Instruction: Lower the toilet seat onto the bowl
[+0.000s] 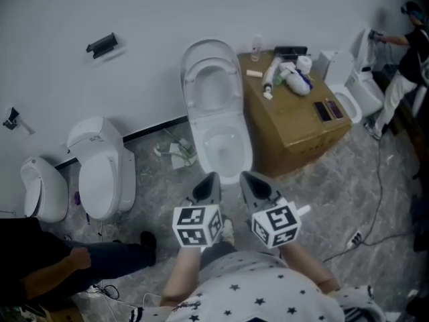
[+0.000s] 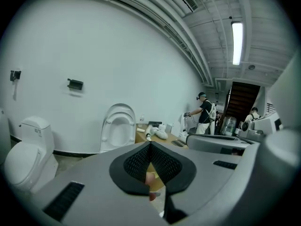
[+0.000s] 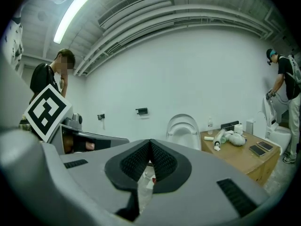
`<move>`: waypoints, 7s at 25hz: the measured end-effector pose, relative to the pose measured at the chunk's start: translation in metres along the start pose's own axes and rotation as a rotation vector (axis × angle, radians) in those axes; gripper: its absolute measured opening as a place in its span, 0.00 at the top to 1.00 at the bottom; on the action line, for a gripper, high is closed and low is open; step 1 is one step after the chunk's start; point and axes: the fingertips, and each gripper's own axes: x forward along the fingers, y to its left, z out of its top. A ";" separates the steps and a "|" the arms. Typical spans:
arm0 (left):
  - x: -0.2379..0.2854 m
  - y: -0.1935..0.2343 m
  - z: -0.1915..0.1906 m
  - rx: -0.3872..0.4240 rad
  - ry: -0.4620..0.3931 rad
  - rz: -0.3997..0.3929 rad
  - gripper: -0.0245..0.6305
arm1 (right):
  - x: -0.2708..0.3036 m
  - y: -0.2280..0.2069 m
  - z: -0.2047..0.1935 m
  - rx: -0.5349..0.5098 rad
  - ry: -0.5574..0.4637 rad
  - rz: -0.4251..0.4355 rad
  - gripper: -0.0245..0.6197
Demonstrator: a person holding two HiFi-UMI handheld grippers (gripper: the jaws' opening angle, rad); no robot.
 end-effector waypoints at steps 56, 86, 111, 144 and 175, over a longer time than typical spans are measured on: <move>0.228 0.139 0.105 -0.057 -0.013 0.090 0.97 | 0.252 -0.141 0.061 0.013 0.020 0.060 0.95; 0.404 0.231 0.160 -0.131 -0.026 0.284 0.96 | 0.424 -0.300 0.067 -0.056 0.143 0.130 0.95; 0.501 0.321 0.151 -0.056 0.096 0.284 0.58 | 0.550 -0.343 0.033 -0.105 0.281 0.085 0.63; 0.514 0.341 0.134 -0.081 0.150 0.284 0.58 | 0.568 -0.346 0.012 -0.082 0.330 0.096 0.65; 0.464 0.299 0.108 -0.049 0.151 0.323 0.58 | 0.503 -0.322 0.000 -0.114 0.316 0.165 0.65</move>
